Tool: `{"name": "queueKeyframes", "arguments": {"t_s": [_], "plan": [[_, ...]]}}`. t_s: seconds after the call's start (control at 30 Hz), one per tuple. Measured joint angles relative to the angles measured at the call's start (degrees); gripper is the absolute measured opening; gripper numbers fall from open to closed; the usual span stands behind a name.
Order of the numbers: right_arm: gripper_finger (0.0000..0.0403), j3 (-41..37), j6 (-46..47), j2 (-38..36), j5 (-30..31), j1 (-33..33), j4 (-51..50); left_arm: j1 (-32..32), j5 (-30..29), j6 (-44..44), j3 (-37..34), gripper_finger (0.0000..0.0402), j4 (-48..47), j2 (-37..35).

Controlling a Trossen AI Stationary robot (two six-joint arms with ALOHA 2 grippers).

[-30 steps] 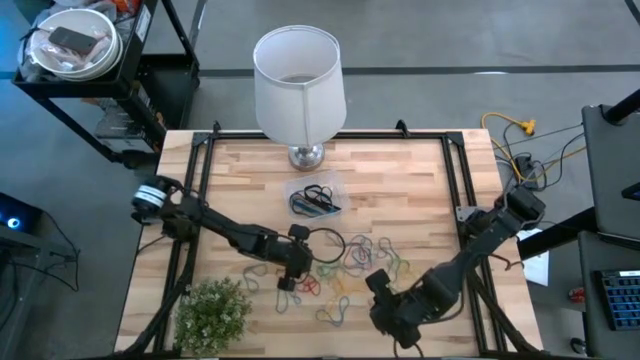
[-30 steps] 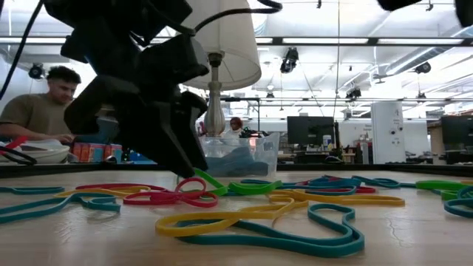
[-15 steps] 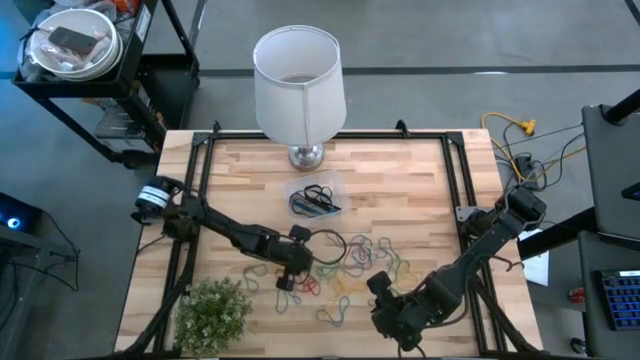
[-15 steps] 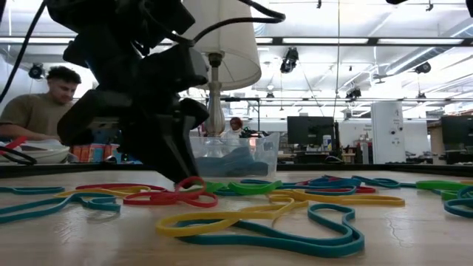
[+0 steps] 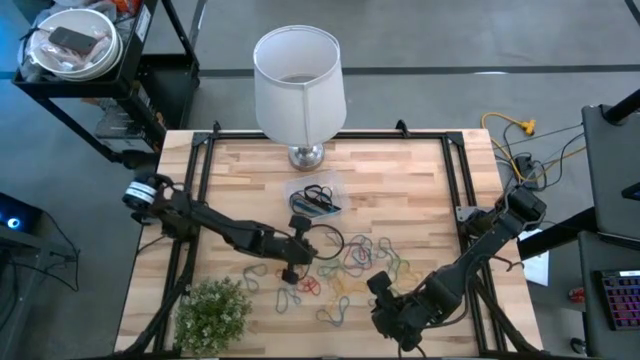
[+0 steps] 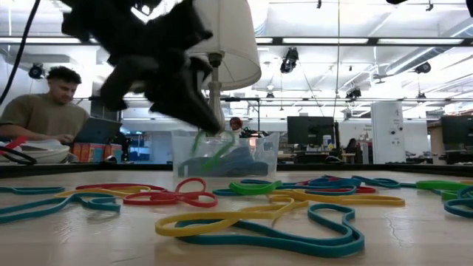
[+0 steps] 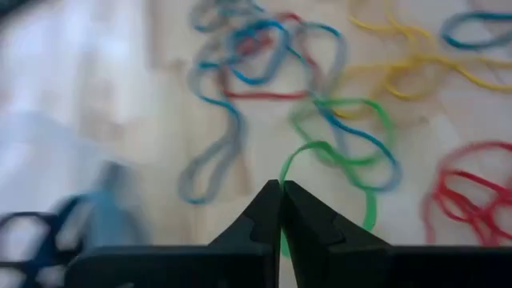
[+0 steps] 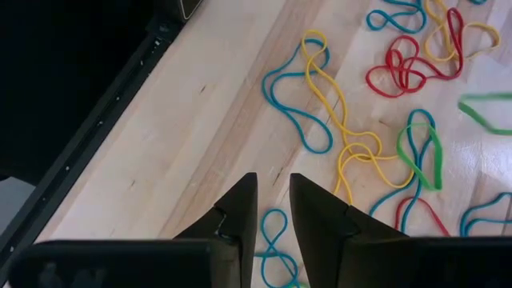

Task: Pick and place rubber bands into bin
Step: Put the green rubber band into the transparent container

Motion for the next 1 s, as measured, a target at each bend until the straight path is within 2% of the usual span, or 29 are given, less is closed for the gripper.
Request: {"name": "queueKeyframes", "arguments": {"t_s": [0.17, 0.3, 0.4, 0.63, 1.0], "plan": [[0.0068, 0.0, -0.02, 0.0, -0.02, 0.0, 0.0, 0.19, -9.2, 3.17, 0.1, 0.0, 0.18, -4.48], [0.0068, 0.0, -0.02, 0.0, -0.02, 0.0, 0.01, 1.03, -19.35, 7.34, -0.13, 0.0, -0.05, -7.62], [0.0066, 0.0, -0.02, 0.0, -0.02, 0.0, 0.01, 2.8, -22.6, 9.87, -0.48, 0.0, 0.18, -9.45], [0.0064, 0.0, -0.02, 0.0, -0.02, 0.0, 0.0, 9.52, -21.72, 10.49, -0.77, 0.0, -0.89, -10.56], [0.0064, -0.08, -0.02, 0.0, -0.02, 0.0, 0.04, 20.04, -9.59, 10.02, -1.51, 0.0, -1.97, -8.62]]}}
